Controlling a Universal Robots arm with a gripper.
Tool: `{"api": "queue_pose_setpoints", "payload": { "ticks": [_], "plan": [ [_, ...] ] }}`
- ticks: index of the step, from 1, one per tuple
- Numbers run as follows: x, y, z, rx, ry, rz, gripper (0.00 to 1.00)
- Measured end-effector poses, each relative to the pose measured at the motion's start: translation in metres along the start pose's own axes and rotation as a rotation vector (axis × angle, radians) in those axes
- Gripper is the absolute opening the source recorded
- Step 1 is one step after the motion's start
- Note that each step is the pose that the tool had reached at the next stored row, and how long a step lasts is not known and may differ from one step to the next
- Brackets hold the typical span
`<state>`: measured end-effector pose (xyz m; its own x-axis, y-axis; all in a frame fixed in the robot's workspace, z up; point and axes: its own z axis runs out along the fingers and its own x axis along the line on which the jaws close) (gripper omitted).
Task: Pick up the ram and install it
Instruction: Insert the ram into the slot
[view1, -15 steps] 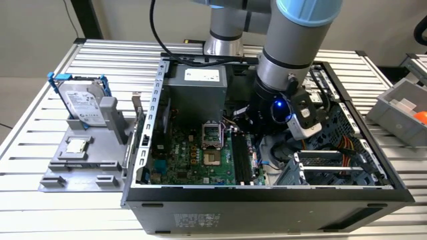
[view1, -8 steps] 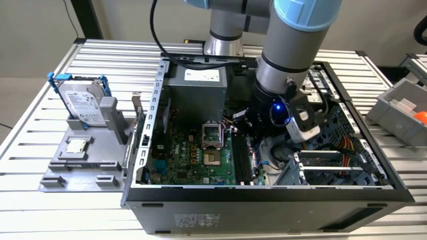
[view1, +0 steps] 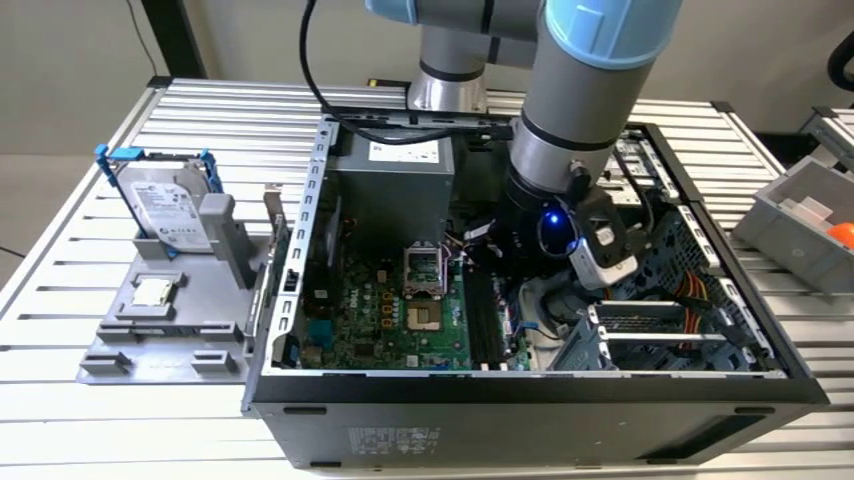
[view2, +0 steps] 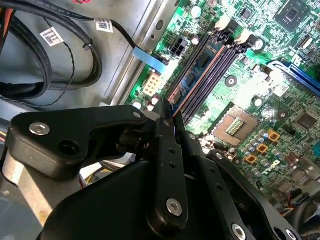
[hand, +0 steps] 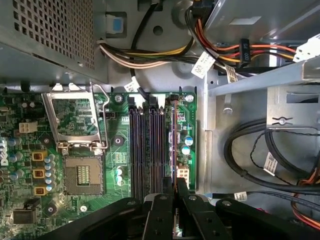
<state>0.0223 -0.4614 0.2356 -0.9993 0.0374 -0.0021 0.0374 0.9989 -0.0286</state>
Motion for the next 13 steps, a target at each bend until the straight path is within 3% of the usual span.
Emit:
{"api": "queue_pose_setpoints", "payload": {
  "ticks": [3,13],
  "plan": [
    [0.0001,-0.0001,0.0,0.0003,0.0025,0.0,0.0],
    [0.0001,-0.0024,0.004,0.0001,0.0031,0.0,0.0]
  ]
}}
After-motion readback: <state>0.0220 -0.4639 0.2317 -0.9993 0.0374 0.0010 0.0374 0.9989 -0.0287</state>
